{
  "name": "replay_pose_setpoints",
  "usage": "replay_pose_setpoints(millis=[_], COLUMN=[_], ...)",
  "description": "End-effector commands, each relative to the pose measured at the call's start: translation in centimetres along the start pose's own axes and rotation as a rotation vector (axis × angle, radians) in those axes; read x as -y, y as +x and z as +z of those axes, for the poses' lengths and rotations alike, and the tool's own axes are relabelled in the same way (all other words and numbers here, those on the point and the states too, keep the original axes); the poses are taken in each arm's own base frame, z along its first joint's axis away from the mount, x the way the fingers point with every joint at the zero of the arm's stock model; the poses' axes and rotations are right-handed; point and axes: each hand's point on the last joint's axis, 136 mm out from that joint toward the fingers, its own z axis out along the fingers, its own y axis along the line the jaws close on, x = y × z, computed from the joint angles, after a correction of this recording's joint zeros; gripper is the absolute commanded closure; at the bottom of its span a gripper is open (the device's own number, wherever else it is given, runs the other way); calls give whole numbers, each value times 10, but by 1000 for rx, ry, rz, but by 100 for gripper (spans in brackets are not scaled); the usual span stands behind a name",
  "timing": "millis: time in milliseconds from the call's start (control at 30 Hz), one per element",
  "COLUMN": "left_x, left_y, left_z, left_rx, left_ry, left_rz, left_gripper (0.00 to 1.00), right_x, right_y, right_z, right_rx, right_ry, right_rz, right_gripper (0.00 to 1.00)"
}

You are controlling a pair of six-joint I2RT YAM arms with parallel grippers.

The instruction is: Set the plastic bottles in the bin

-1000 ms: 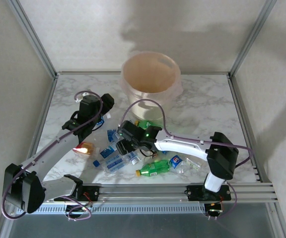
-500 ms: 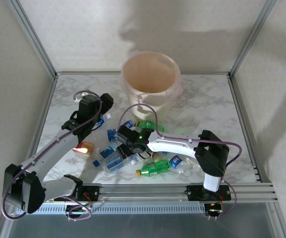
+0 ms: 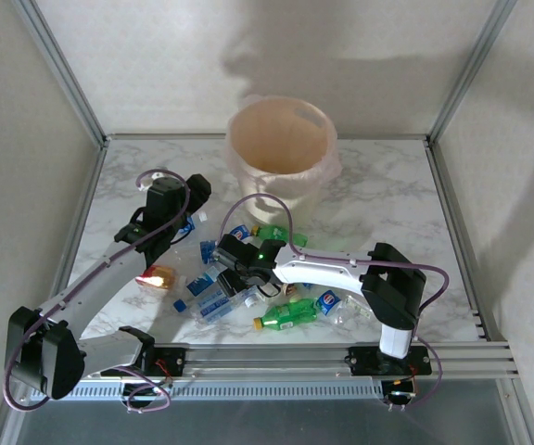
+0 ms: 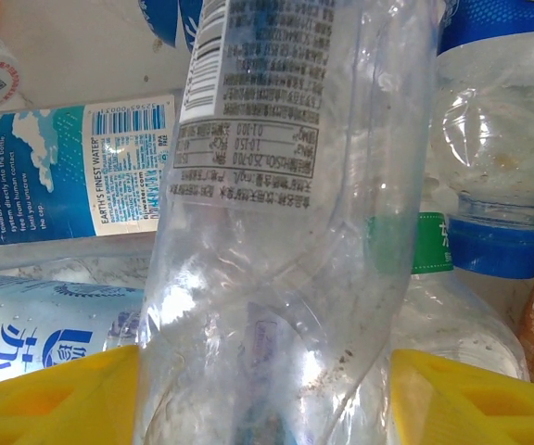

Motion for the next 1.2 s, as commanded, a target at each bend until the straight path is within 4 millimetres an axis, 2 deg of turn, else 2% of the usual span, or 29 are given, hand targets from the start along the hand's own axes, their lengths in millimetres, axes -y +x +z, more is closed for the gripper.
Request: replay_pose_setpoints(millis=[0,267,533,733,933,1167], left_x=[-3,3,10,15,27,40], left_y=[-4,-9,-17,-24,-36,-38], left_z=[-3,-6,-11,-15,-23,-22], left_rx=[15,24,42,58,91,82], left_ry=[-2,10,21,24,59,97], left_rz=[-10,-7,4,16,19,12], left_gripper=[19,20,20,19,18,19], right_x=[1,2,5,11,18,52], right_y=[-6,-27,-47,-65,-86,-126], right_z=[-9,-47,-82,-116,-159,-222], right_rx=[29,144,240,338,449,603], right_ry=[27,3,-7,0,5,42], right_rz=[-10,21,47,70,93,163], right_gripper=[32,37,37,38,38,40])
